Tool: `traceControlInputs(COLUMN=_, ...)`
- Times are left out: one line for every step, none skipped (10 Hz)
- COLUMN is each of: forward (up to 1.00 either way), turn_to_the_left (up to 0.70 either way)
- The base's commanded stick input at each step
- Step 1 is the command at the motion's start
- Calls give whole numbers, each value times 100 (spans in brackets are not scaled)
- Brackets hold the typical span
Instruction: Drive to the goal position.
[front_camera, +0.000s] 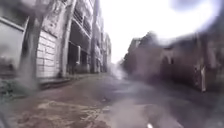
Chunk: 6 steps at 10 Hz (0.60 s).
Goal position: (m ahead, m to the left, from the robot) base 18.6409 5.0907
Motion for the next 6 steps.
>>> traceControlInputs(forward=50, turn_to_the_left=2)
traceControlInputs(forward=50, turn_to_the_left=2)
traceControlInputs(forward=50, turn_to_the_left=2)
traceControlInputs(forward=50, turn_to_the_left=2)
traceControlInputs(forward=50, turn_to_the_left=2)
traceControlInputs(forward=50, turn_to_the_left=2)
